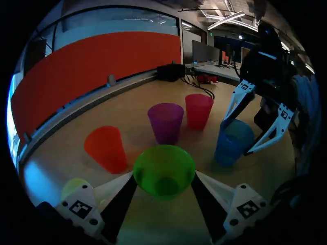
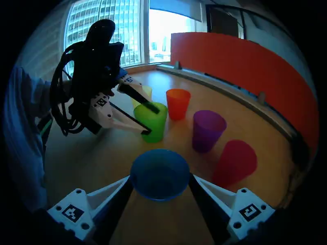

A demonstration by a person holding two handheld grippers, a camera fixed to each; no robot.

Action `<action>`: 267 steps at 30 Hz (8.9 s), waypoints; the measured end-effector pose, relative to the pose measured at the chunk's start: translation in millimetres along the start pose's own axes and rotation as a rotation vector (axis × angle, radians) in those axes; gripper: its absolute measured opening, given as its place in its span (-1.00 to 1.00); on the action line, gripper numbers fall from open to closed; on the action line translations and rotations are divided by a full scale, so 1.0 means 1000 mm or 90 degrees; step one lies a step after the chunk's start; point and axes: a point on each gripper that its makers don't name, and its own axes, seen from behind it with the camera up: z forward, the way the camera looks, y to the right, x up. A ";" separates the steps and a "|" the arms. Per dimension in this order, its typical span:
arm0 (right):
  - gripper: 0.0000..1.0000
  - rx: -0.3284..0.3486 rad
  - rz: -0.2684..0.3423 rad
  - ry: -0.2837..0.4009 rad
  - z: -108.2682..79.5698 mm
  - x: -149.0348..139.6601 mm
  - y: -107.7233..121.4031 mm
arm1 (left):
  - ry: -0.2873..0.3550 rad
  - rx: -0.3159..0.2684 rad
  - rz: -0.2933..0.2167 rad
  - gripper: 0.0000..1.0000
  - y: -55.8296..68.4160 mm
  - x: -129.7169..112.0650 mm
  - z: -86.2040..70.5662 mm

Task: Pour water

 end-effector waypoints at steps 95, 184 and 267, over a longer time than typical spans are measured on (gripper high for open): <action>0.80 -0.103 -0.025 0.329 -0.103 0.204 -0.006 | 0.247 0.058 -0.010 0.73 -0.021 0.122 -0.171; 0.80 -0.303 -0.621 0.304 -0.135 0.376 0.004 | 0.287 -0.016 0.005 0.71 0.029 0.142 -0.159; 0.79 -0.459 -0.870 0.294 -0.185 0.419 0.012 | 0.308 -0.033 0.025 0.70 0.049 0.164 -0.165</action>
